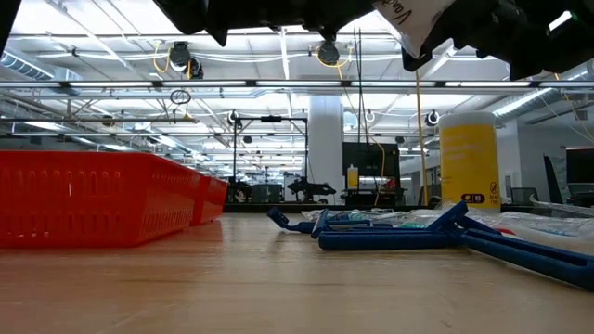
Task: Pick & Place Travel size toiletries
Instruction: Put the transparent cotton pack into the top left red basket
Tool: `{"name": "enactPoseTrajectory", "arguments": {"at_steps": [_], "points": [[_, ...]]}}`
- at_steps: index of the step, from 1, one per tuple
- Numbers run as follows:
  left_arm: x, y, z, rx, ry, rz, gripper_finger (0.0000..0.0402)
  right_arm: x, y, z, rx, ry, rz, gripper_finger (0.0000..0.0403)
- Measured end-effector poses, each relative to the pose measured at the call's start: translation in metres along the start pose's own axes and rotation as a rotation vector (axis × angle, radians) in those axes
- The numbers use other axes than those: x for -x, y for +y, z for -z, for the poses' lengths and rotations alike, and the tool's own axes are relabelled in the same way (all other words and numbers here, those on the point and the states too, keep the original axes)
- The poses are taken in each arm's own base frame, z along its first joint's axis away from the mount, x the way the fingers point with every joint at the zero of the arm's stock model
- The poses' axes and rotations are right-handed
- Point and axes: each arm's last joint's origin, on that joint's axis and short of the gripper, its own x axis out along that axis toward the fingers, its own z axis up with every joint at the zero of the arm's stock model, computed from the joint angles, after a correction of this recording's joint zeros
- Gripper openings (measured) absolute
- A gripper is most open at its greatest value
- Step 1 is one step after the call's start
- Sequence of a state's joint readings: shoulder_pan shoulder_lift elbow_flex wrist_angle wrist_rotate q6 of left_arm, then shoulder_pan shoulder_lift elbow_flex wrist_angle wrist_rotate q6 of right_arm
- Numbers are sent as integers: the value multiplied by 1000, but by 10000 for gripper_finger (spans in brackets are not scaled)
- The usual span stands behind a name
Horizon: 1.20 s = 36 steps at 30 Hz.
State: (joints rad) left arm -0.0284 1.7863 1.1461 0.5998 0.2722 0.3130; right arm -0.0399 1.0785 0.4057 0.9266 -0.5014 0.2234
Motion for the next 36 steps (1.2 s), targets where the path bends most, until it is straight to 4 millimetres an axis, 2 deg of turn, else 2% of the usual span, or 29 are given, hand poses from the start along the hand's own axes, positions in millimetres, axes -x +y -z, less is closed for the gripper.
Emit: {"name": "enactPoseTrajectory", "arguments": {"at_steps": [2, 4, 9, 15, 19, 22, 27, 31, 36], "points": [[0, 0, 1, -5, 7, 4, 23, 0, 0, 1, -8, 15, 3, 29], [1, 0, 1, -10, 14, 19, 9, 0, -1, 3, -6, 33, 7, 42], [11, 2, -10, -6, 73, 2, 18, 0, -2, 7, -1, 64, 17, 119], [43, 3, -37, -14, 274, -155, 8, 5, -8, 16, -65, 168, 66, 227], [67, -5, -48, -6, 467, -288, 5, 10, -13, 18, -86, 200, 108, 269], [88, -15, -49, 39, 667, -463, 6, 13, -17, 19, -98, 213, 133, 283], [129, -43, -36, 118, 997, -834, 4, 17, -23, 20, -111, 230, 175, 280], [155, -71, -33, 317, 1082, -988, 4, 21, -28, 21, -117, 242, 208, 271], [170, -97, -28, 494, 1172, -1099, 4, 24, -33, 20, -119, 242, 235, 264]]}}
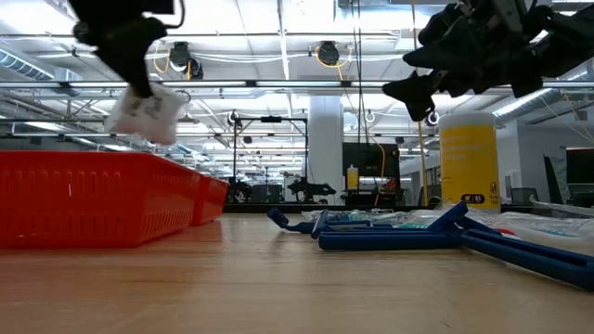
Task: Pick & Place Travel size toiletries
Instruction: Put the transparent cotton pack into the top left red basket
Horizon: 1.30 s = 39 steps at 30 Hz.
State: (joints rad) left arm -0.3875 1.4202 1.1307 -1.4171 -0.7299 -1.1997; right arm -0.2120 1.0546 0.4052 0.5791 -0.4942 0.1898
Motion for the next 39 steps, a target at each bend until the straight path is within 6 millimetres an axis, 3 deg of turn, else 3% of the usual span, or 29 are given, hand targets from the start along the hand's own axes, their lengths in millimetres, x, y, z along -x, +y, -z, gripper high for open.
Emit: {"name": "enactPoseTrajectory", "arguments": {"at_steps": [6, 14, 23, 29, 39], "points": [[-5, -4, 22, 133, 274, -3, 4, 1, -2, 1, -8, 10, 9, 263], [-14, -5, 32, 318, 422, -62, 10, 1, -2, 1, -16, 12, 10, 263], [-29, 0, 32, 291, 443, -107, 16, 1, -2, 1, -24, 12, 9, 263], [-54, -2, 42, 303, 477, -91, 5, 1, -2, 2, -39, 19, 10, 263], [-86, -5, 53, 339, 516, -19, 29, 1, -2, 2, -39, 19, 10, 263]]}}
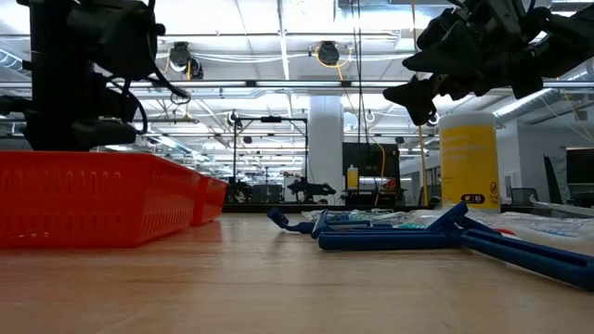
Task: Pick & Place Travel size toiletries
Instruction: Put the transparent cotton pack into the top left red basket
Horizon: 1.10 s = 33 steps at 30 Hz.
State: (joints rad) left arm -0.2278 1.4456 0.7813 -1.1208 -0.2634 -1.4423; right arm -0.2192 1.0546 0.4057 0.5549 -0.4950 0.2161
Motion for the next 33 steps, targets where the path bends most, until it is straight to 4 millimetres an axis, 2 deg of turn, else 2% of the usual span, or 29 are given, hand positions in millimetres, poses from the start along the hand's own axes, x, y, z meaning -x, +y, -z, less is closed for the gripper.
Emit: {"name": "enactPoseTrajectory", "arguments": {"at_steps": [11, 14, 17, 22, 26, 29, 33], "points": [[-3, 1, -7, 94, -6, -3, 31, 0, 0, 1, -4, 6, 1, 263], [-4, 1, -7, 99, 7, -4, 45, 0, 0, 1, -4, 6, 1, 263], [-3, 2, -7, 84, 10, -15, 83, 0, 0, 1, -4, 6, 1, 263], [-3, 8, -6, 74, 19, -73, 175, 0, 0, 1, -4, 6, 1, 263], [5, 10, -8, 65, 23, -109, 238, 0, 0, 1, -4, 6, 1, 263], [17, 11, -12, 59, -11, -133, 268, 0, 0, 1, -4, 6, 1, 263], [34, 12, -18, 48, -66, -162, 290, 0, 0, 1, -11, 6, 1, 263]]}}
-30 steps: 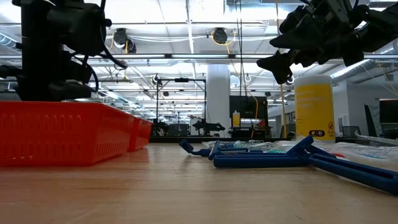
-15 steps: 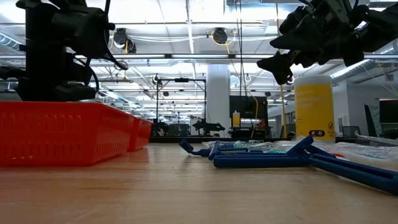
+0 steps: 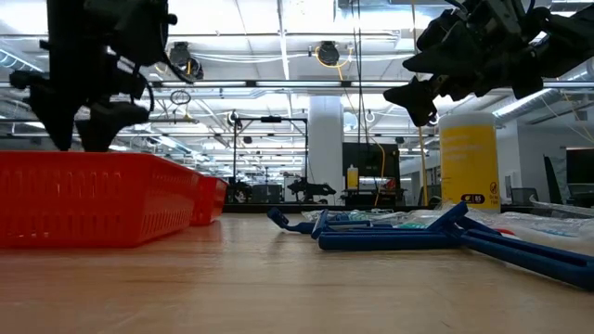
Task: Pick & Place Travel size toiletries
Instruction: Put the transparent cotton pack into the top left red basket, then put the silver nail cutter into the top right red basket
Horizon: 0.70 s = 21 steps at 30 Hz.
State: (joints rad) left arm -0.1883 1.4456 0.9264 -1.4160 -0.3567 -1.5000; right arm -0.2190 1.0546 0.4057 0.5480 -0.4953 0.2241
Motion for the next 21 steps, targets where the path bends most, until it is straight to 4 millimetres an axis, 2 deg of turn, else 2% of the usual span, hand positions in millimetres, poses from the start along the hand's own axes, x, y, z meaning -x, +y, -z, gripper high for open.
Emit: {"name": "enactPoseTrajectory", "arguments": {"at_steps": [9, 14, 18, 21], "points": [[27, 7, -9, -78, -100, -26, 297, 0, 0, 1, -5, 10, -2, 263], [44, 15, -13, -102, -304, 73, 297, 0, -1, 2, -15, 22, 13, 263], [63, 22, -9, -204, -559, 243, 297, 0, -5, 9, -44, 44, 239, 263], [76, 31, -6, -271, -702, 389, 297, -1, -8, 17, 27, 101, 440, 263]]}}
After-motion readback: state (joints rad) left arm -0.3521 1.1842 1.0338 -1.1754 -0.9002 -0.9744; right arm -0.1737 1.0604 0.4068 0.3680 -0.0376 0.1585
